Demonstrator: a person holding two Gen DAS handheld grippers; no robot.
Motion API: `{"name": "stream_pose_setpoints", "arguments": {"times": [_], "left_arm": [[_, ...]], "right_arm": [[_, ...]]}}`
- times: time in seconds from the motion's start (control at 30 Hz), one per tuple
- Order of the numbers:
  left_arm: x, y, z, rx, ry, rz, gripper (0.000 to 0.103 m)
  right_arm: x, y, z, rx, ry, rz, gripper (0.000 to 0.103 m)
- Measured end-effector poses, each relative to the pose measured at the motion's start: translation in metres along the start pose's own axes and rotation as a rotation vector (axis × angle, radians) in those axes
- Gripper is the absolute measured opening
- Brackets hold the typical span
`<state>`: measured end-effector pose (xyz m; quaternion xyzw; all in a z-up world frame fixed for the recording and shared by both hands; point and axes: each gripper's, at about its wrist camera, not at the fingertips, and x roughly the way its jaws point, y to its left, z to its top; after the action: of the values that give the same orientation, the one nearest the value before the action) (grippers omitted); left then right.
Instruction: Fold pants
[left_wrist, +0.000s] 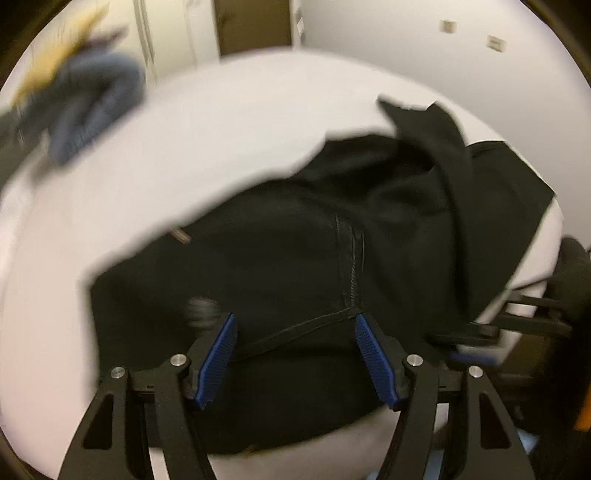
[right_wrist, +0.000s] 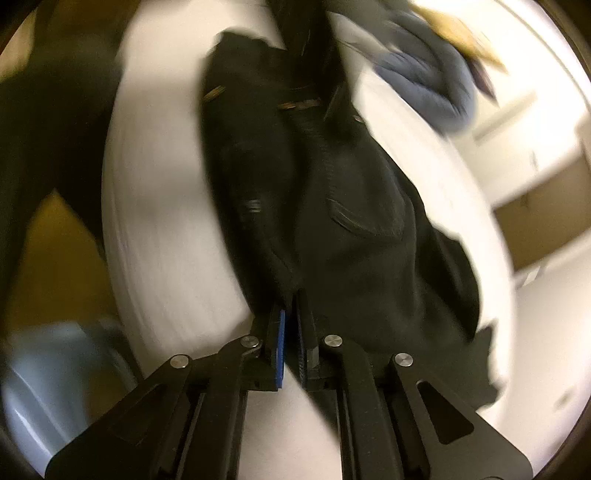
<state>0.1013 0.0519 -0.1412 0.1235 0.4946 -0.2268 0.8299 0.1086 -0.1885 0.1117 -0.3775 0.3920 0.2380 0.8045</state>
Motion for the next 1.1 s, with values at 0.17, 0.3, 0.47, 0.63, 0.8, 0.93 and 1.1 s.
{"name": "stream_pose_setpoints", "arguments": {"times": [0.17,0.3,0.47,0.63,0.8,0.93,1.1], "left_arm": [[0.028,-0.003,0.002,-0.068,0.027,0.008,0.073],[0.033,0.003,0.007,-0.082,0.039,-0.011,0.074],[0.039,0.002,0.009,-0.102,0.044,-0.007,0.077],[0.041,-0.007,0.005,-0.112,0.034,-0.003,0.079],[0.044,-0.005,0.005,-0.118,0.024,-0.013,0.079],[0.037,0.002,-0.003,-0.124,0.019,-0.019,0.080],[0.037,0.004,-0.005,-0.133,0.012,-0.023,0.081]], "right_arm": [[-0.044,-0.066,-0.019,0.494,-0.095,0.222,0.059],[-0.057,-0.154,-0.033,0.725,-0.087,0.056,0.059],[-0.002,-0.291,-0.043,0.916,0.146,-0.088,0.059],[0.071,-0.391,-0.052,1.104,0.312,-0.126,0.059],[0.129,-0.421,-0.043,1.097,0.437,-0.156,0.059],[0.159,-0.431,-0.038,1.113,0.493,-0.182,0.059],[0.189,-0.435,-0.039,1.133,0.592,-0.208,0.061]]}}
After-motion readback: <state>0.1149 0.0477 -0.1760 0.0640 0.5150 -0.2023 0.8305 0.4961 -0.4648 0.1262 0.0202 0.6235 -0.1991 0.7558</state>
